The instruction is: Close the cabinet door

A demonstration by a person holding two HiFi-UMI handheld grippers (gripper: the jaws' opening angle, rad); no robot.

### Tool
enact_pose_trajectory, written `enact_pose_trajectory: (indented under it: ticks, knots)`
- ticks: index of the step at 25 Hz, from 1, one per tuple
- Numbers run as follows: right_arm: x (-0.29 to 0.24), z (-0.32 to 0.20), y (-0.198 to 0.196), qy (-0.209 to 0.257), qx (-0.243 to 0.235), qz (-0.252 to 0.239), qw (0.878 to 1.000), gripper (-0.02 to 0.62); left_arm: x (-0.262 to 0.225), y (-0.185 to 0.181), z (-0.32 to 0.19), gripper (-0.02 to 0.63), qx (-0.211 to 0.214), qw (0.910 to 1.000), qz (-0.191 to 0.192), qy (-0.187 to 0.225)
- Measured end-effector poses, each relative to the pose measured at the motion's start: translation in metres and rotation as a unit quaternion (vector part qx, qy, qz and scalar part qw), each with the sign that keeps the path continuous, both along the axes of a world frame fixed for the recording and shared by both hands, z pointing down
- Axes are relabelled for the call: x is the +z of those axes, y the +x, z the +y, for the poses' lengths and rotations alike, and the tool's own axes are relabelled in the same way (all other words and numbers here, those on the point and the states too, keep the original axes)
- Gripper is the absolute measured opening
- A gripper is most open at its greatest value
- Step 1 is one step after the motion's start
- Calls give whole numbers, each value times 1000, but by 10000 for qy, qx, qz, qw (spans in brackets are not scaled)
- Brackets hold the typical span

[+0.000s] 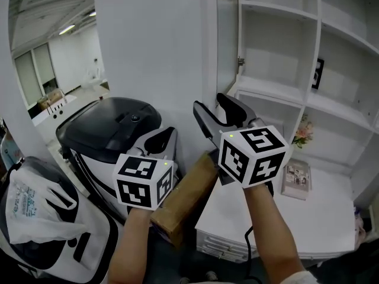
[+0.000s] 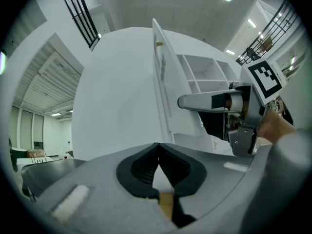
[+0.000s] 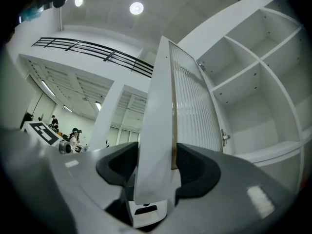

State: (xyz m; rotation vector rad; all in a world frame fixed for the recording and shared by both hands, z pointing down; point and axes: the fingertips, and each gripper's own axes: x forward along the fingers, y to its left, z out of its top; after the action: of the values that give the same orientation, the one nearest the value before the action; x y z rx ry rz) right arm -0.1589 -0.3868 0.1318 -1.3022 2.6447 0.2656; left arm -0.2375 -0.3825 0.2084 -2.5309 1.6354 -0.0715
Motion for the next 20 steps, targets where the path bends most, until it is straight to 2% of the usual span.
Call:
enact_pose_trajectory:
  ticks: [20]
  knots:
    - [0, 16, 32, -92, 48, -100, 9999, 199, -3, 40, -3, 2, 660, 9978, -45, 81]
